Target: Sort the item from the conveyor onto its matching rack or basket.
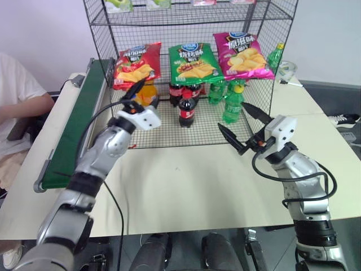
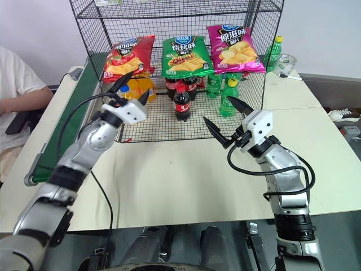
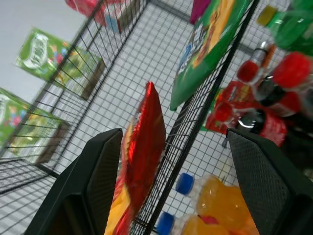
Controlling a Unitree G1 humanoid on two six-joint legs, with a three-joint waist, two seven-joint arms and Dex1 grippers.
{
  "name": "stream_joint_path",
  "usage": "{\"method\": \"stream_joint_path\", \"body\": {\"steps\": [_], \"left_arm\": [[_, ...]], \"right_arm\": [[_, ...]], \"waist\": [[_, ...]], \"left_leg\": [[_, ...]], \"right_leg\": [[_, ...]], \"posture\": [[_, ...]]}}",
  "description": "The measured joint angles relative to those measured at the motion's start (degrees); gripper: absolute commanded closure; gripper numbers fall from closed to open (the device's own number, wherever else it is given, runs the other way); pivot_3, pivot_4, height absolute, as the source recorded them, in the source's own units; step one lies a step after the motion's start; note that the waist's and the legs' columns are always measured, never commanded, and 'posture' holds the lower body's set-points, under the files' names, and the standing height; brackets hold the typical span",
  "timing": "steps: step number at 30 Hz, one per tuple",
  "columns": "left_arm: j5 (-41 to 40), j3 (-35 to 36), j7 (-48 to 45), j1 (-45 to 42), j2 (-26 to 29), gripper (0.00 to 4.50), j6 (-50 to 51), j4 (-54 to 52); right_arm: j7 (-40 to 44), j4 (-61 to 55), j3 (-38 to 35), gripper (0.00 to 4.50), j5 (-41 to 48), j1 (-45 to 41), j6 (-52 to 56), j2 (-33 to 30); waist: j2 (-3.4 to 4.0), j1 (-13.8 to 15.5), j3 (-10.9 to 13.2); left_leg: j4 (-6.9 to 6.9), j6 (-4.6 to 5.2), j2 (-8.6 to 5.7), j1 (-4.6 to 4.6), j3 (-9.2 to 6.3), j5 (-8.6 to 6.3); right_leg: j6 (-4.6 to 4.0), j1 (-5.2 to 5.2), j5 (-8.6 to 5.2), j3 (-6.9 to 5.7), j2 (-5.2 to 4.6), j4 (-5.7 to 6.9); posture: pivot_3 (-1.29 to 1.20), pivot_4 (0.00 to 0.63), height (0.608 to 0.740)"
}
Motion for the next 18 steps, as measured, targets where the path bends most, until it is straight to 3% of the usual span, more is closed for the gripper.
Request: {"method": "stream_joint_path", "body": {"steps": [3,6,9,13,18], "left_arm": [[-12.9,5.2,-7.2,7.5,0.6,0.96,1.3,-9.6],[-39.8,11.0,-22.1,17.7,0.7,0.96,17.6,-20.1],[-54.9,15.2,-29.0,24.3,2.7,0.96,33.1,-23.4],[-64.4,24.5,-33.6,29.6,10.0,0.96,45.0,-26.1],[-66.4,34.6,-40.0,33.8,15.5,0.96,46.0,-27.4]], "right_arm": [[0.3,0.2,-0.1,0.0,0.0,0.1,-0.1,-0.1],[1.7,1.2,-0.5,0.0,0.2,0.2,-0.2,-1.3],[3.1,2.2,-2.1,0.0,0.5,0.7,-0.3,-3.0],[7.7,2.2,-5.1,0.0,3.9,3.9,0.3,-7.5],[16.2,1.9,-10.7,0.0,11.3,12.3,5.1,-14.1]], "waist": [[0.03,0.1,0.0],[0.13,0.1,-0.1],[0.11,0.3,0.0],[0.11,0.3,0.0],[0.13,0.5,0.0]], "left_leg": [[0.03,0.04,0.0,0.01,0.01,-0.02],[0.04,0.16,0.01,0.09,0.0,-0.09],[0.05,0.16,0.02,0.1,-0.04,-0.1],[0.02,0.17,0.04,0.1,-0.04,-0.11],[0.01,0.26,0.04,0.35,0.02,-0.17]], "right_leg": [[-0.01,0.05,0.0,0.02,-0.13,-0.03],[-0.03,0.16,-0.01,0.07,-0.17,-0.07],[-0.03,0.17,-0.01,0.05,-0.13,-0.06],[-0.04,0.19,-0.02,0.05,-0.13,-0.12],[-0.21,0.48,-0.11,0.06,-0.22,-0.21]], "posture": [[0.0,0.15,0.74],[0.0,0.15,0.74],[0.0,0.15,0.74],[0.0,0.15,0.74],[0.0,0.15,0.74]]}}
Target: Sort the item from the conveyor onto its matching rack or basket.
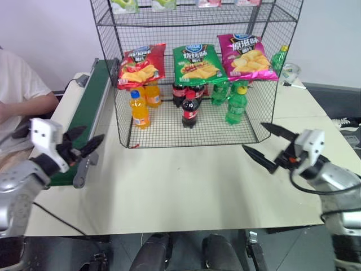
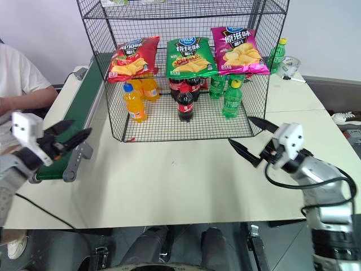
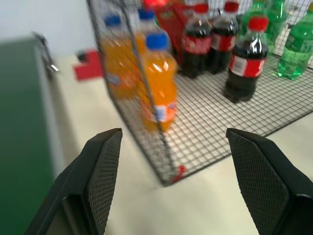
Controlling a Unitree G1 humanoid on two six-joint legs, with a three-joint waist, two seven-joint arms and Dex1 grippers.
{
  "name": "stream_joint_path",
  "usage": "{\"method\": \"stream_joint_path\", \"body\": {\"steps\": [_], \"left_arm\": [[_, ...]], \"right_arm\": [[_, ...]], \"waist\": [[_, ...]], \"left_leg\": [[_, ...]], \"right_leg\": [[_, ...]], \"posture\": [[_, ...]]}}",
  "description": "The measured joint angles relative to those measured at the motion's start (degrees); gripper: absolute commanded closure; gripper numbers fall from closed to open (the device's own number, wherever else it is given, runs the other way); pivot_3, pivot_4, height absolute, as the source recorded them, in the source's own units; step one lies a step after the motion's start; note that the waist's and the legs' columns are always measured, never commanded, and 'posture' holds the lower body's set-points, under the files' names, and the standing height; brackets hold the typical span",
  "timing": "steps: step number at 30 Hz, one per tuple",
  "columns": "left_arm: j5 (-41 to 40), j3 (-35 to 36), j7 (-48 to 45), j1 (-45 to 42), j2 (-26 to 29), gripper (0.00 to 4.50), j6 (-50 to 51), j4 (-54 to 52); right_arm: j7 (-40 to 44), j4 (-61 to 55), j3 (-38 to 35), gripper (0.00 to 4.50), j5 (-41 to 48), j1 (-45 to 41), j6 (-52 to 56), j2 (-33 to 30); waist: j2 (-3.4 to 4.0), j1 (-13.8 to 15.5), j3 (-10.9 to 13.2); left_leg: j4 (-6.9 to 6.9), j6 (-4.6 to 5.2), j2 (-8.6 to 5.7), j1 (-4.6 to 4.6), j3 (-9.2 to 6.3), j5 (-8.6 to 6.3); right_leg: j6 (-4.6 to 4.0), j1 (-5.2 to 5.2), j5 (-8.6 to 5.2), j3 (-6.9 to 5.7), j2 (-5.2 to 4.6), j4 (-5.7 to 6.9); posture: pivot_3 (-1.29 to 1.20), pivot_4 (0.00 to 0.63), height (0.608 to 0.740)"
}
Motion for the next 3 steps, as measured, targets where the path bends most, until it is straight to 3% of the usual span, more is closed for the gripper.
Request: {"method": "stream_joint_path", "body": {"steps": [3], "left_arm": [[1.7,0.4,-4.2,4.2,1.1,0.96,-0.5,0.4]], "right_arm": [[4.4,0.5,-2.4,0.0,2.1,3.1,1.2,-2.8]], "waist": [[0.01,-0.1,0.0]], "left_leg": [[-0.06,0.06,0.02,0.06,0.06,-0.05]], "right_leg": [[-0.07,0.02,-0.05,0.01,-0.05,-0.01]], "posture": [[0.0,0.15,0.74]]}}
